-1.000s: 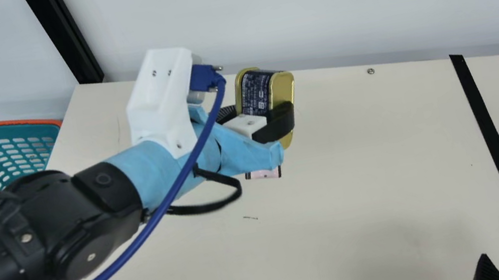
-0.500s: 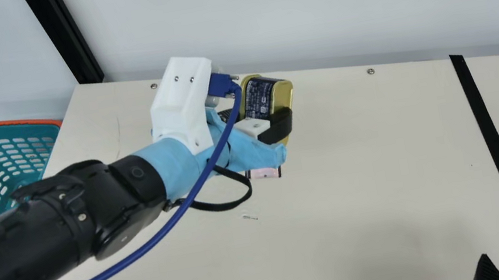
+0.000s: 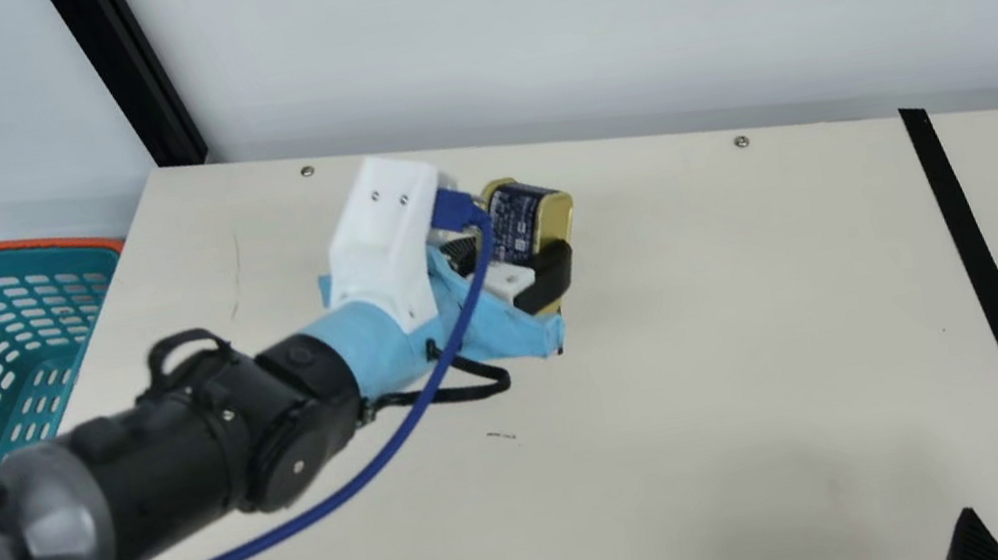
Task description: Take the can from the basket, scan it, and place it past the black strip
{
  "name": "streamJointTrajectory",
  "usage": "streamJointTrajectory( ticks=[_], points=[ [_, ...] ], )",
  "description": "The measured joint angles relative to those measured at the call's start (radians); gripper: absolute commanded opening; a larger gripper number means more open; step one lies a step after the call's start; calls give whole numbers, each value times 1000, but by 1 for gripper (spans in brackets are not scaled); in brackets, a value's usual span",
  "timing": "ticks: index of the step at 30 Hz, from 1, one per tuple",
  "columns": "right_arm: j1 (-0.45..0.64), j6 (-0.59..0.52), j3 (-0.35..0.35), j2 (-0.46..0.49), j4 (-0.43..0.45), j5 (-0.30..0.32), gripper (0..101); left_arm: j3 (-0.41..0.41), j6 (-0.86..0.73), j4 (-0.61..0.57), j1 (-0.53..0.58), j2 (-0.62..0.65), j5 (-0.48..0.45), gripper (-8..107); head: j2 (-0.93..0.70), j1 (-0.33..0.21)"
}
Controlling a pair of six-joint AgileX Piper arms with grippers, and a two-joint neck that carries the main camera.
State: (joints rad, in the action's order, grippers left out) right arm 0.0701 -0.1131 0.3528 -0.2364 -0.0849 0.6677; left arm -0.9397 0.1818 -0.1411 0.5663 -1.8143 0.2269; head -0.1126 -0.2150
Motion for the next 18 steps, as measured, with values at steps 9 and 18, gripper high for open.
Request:
streamJointTrajectory(
  ticks=[9,18],
  points=[
    [0,0,0,0,0,0,101,-4,-325,-390,158,-62,198,10,0,0],
    [0,0,0,0,0,0,101,-22,-465,-602,211,-13,265,10,0,0]
  ],
)
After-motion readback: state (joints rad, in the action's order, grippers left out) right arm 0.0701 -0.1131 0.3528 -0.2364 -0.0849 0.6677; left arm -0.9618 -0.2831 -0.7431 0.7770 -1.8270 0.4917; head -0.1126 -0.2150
